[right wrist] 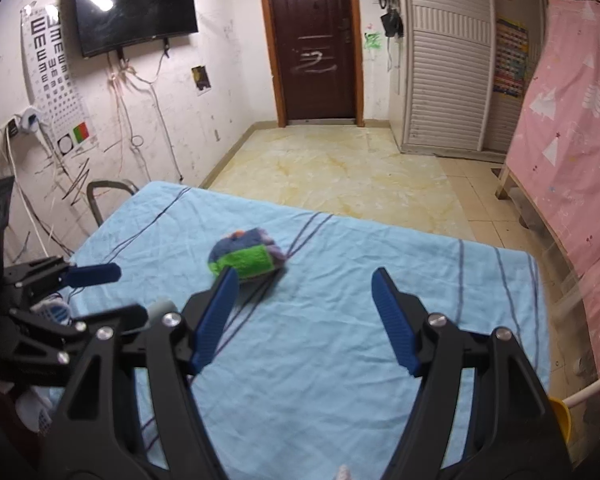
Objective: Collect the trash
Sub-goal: 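Grasp the white plastic cone with the left gripper while the right grasps the knit pouch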
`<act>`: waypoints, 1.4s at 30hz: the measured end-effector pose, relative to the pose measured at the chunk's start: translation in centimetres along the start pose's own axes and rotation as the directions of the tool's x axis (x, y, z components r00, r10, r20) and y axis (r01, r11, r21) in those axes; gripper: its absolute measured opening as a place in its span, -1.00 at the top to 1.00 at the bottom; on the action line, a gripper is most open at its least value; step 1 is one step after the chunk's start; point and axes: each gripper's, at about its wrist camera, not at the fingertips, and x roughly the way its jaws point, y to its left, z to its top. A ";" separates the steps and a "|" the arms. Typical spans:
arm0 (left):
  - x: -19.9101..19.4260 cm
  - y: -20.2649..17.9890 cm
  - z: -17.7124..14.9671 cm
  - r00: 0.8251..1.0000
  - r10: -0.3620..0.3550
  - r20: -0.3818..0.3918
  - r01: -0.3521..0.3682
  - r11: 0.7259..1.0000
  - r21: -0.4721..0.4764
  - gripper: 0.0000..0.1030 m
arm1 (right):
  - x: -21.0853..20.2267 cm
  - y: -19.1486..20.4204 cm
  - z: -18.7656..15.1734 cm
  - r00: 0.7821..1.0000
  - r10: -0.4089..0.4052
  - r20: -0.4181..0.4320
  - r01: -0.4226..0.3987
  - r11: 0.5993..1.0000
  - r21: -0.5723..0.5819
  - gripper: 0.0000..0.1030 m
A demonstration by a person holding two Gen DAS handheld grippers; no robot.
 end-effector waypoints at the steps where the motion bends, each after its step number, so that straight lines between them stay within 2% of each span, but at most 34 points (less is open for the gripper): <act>1: 0.2 0.1 -0.2 1.000 0.007 -0.009 -0.007 1.000 0.005 -0.26 | 0.2 0.2 0.1 1.000 0.003 -0.003 -0.003 1.000 -0.002 -0.30; 8: 1.6 -0.6 -1.3 0.997 0.038 -0.063 -0.033 0.997 0.067 -0.22 | 1.8 1.2 0.2 0.999 0.016 -0.032 -0.016 1.000 -0.011 -0.31; 10: 2.0 -0.6 -1.5 0.996 0.038 -0.075 -0.033 0.997 0.074 -0.10 | 2.2 1.4 0.3 0.999 0.014 -0.041 -0.015 1.000 -0.014 -0.32; 14: 2.4 -0.3 -1.9 0.995 0.032 -0.094 -0.025 0.997 0.074 0.38 | 3.1 1.8 0.5 0.998 0.015 -0.054 -0.017 1.000 -0.022 -0.33; 16: 2.5 -0.2 -2.0 0.995 0.025 -0.096 -0.017 0.997 0.080 0.53 | 3.6 2.0 0.5 0.998 0.020 -0.061 -0.022 0.999 -0.031 -0.37; 20: 2.3 -0.2 -2.3 0.996 0.004 -0.085 0.004 0.996 0.094 0.53 | 5.0 3.0 0.7 0.996 0.028 -0.082 -0.032 0.998 -0.050 -0.41; 24: 1.4 0.6 -2.2 0.998 -0.028 -0.059 0.032 0.997 0.064 0.53 | 6.4 3.9 0.9 0.994 0.038 -0.102 -0.045 0.997 -0.065 -0.41; 32: -0.3 2.7 -1.1 1.000 -0.024 -0.010 0.024 0.999 0.027 0.53 | 8.9 5.2 1.7 0.990 0.047 -0.135 -0.060 0.994 -0.091 -0.42; 42: -0.4 3.7 -0.8 0.999 -0.037 -0.004 0.037 0.999 -0.004 0.53 | 11.3 5.9 1.8 0.983 0.010 -0.181 -0.032 0.993 -0.115 -0.41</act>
